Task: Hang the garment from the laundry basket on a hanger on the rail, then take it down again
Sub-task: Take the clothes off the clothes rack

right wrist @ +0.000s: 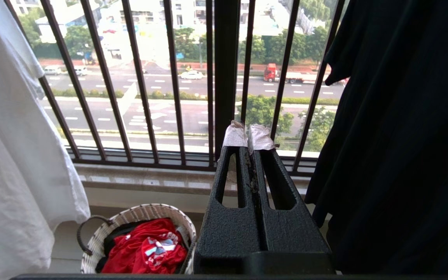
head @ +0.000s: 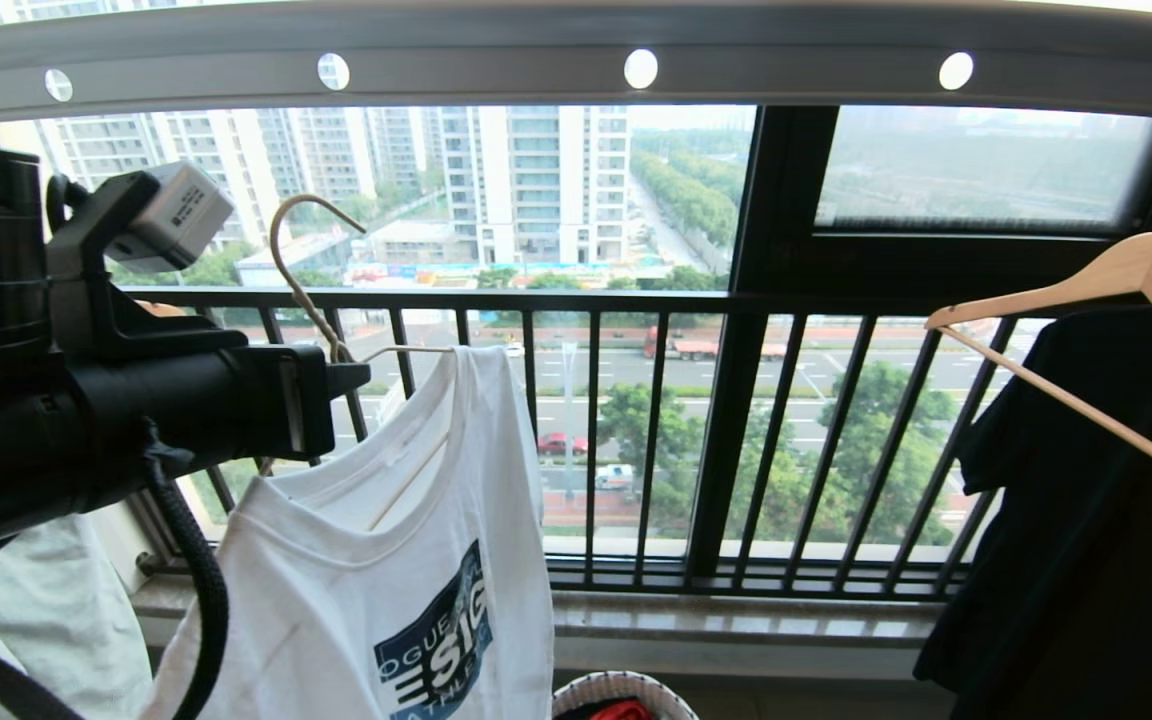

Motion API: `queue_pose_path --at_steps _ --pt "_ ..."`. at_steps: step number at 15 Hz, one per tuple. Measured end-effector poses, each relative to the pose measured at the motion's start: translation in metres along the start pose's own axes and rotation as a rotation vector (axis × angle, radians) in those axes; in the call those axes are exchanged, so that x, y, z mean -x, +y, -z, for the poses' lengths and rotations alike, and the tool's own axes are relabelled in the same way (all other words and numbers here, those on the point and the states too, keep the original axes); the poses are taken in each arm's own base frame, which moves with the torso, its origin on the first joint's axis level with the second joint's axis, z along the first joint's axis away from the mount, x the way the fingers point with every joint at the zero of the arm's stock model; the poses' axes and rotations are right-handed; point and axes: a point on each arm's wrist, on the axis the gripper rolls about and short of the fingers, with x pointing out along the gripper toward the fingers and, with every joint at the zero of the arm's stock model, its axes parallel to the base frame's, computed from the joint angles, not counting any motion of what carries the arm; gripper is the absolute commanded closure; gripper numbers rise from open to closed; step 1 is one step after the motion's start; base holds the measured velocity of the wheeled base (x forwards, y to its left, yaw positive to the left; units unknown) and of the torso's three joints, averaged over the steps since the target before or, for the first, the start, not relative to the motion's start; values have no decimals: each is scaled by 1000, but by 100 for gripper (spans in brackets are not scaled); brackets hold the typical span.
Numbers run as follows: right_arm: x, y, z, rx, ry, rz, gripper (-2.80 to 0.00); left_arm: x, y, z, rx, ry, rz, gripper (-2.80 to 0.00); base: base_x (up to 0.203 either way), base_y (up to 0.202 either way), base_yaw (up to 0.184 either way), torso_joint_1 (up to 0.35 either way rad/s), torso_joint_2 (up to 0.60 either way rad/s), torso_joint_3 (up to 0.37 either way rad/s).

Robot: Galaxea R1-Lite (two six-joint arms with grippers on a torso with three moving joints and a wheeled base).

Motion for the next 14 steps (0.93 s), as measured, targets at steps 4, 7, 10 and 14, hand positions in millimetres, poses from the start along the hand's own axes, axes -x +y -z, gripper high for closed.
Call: queue_pose_path --at_steps 4,7,10,14 --pt "0 0 0 0 0 1 0 -49 -4 21 5 11 30 0 0 0 0 0 0 0" --pt "0 0 0 0 0 0 0 -89 -9 39 8 28 37 0 0 0 0 0 0 0" --pt "0 0 0 0 0 0 0 -122 -11 62 3 81 32 0 0 0 0 0 0 0" --pt "0 0 0 0 0 0 0 -156 -14 80 7 54 53 0 0 0 0 0 0 0"
